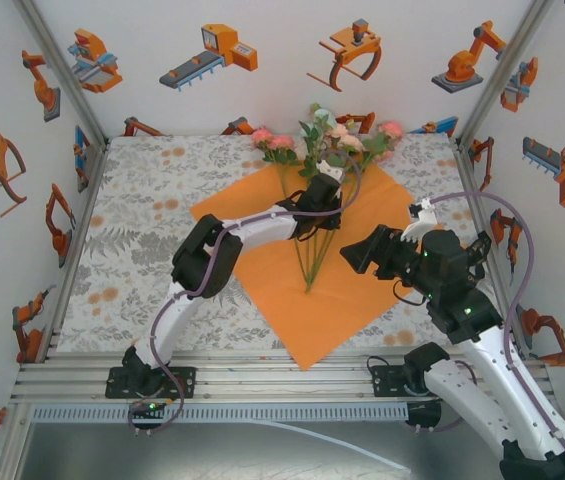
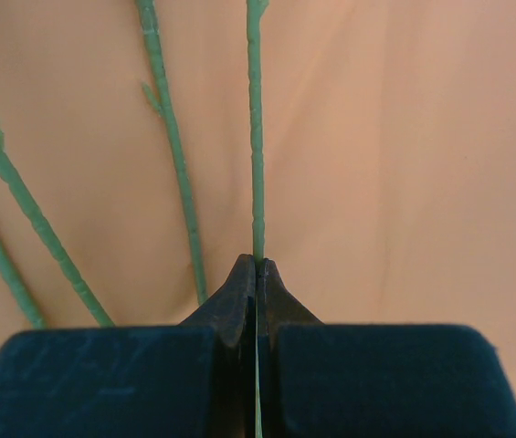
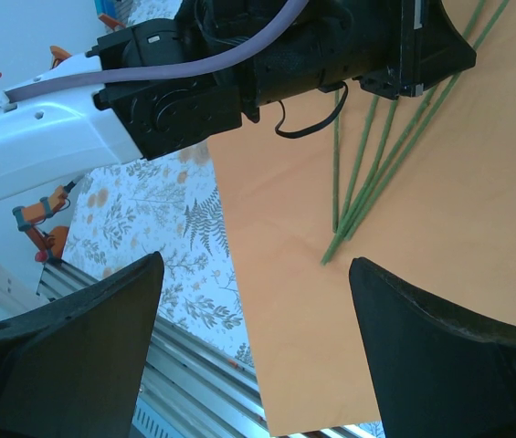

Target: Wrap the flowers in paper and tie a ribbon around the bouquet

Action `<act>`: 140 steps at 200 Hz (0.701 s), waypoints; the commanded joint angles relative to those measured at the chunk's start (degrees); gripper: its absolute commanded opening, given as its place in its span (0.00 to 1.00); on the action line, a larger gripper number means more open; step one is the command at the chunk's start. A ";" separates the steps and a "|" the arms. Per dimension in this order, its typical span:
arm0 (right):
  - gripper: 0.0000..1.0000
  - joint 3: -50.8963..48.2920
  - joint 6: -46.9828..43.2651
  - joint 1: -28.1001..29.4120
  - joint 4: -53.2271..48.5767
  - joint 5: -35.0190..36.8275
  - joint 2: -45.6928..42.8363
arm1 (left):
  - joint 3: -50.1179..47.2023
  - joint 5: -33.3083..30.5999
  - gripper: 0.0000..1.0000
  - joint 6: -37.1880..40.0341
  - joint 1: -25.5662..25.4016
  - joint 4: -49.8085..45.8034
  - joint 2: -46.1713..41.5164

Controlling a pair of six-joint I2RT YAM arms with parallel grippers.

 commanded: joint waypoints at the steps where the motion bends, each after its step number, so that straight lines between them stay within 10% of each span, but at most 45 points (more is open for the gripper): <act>1: 0.74 -0.56 0.56 0.41 -0.41 0.60 -0.25 | 2.62 -0.12 0.04 1.54 0.24 -1.09 0.28; 89: 0.74 -0.01 0.47 0.40 -1.22 1.98 0.22 | -4.26 0.45 0.32 0.17 0.60 4.17 -11.58; 140: 0.74 1.68 0.82 0.40 -5.98 7.94 2.74 | -24.90 -6.20 0.47 -3.89 5.93 9.96 -32.91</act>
